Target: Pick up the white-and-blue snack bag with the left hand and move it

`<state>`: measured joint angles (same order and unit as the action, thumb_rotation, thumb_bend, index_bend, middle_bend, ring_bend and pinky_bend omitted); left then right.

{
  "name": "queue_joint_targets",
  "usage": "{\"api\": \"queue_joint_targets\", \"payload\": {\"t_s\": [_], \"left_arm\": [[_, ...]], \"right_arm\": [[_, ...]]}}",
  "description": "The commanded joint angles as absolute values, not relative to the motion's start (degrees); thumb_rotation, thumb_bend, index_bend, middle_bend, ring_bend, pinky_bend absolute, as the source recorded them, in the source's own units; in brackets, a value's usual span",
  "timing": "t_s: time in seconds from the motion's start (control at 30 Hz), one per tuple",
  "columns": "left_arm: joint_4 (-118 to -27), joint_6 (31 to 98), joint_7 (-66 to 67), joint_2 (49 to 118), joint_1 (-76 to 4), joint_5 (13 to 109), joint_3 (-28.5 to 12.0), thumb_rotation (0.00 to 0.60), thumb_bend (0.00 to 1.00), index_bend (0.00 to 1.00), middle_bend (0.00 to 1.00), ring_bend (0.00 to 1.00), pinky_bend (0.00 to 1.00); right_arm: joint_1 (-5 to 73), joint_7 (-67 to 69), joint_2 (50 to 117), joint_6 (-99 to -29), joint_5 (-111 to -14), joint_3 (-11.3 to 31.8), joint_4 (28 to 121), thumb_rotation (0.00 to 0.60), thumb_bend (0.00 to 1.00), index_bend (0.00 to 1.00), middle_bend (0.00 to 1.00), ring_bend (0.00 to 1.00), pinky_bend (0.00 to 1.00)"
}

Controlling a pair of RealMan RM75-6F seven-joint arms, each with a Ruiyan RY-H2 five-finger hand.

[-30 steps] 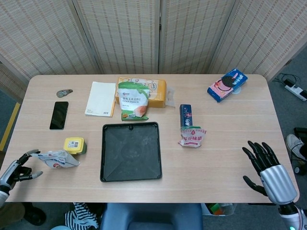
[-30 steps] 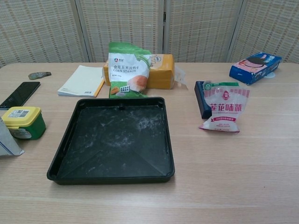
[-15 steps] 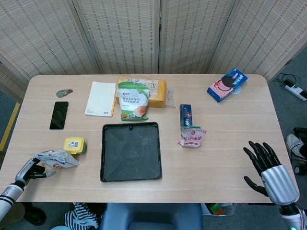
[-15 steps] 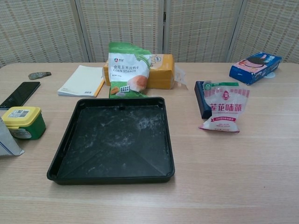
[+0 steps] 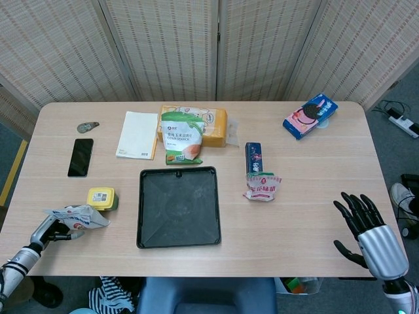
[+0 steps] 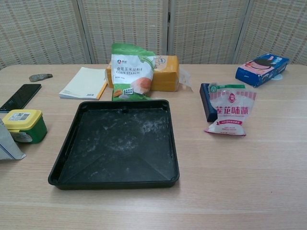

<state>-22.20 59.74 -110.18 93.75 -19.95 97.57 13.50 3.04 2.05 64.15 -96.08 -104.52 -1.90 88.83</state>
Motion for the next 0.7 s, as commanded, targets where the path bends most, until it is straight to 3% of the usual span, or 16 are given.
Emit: {"api": "queue_joint_targets", "payload": {"t_s": [0.03,0.13,0.33,0.5,0.7], "left_arm": [[-22.5,59.3,-108.3,94.3,-19.9,97.1,13.2,0.6,0.15,0.32,0.34,1.0,1.0],[-22.7,58.5,-107.1,94.6,-19.9,96.4,12.8,0.6,0.16,0.39,0.4,1.0,1.0],[-23.6,59.0,-104.7,94.7,-19.3,94.2,10.8,0.6,0.15,0.62,0.65,1.0,1.0],[-25.7,60.1,-103.0,93.8,-18.9,93.1,9.7,0.6,0.15,0.75,0.78,1.0,1.0],[-30.2,63.7,-102.6,91.0,-18.7,93.8,9.8,0.6,0.16,0.78,0.83,1.0,1.0]], "right_arm": [[2.9,2.2,64.1,-96.3,-104.6,-1.9,88.7,0.6,0.26,0.0,0.0,0.0,0.0],[3.0,2.1,64.2,-96.1,-104.7,-2.0,88.7,0.6,0.26,0.0,0.0,0.0,0.0],[3.2,2.2,64.2,-95.6,-104.3,-1.8,88.7,0.6,0.26,0.0,0.0,0.0,0.0],[3.2,1.9,64.3,-95.5,-104.3,-1.9,88.9,0.6,0.26,0.0,0.0,0.0,0.0],[3.1,1.9,64.3,-95.7,-104.2,-1.8,88.9,0.6,0.26,0.0,0.0,0.0,0.0]]}}
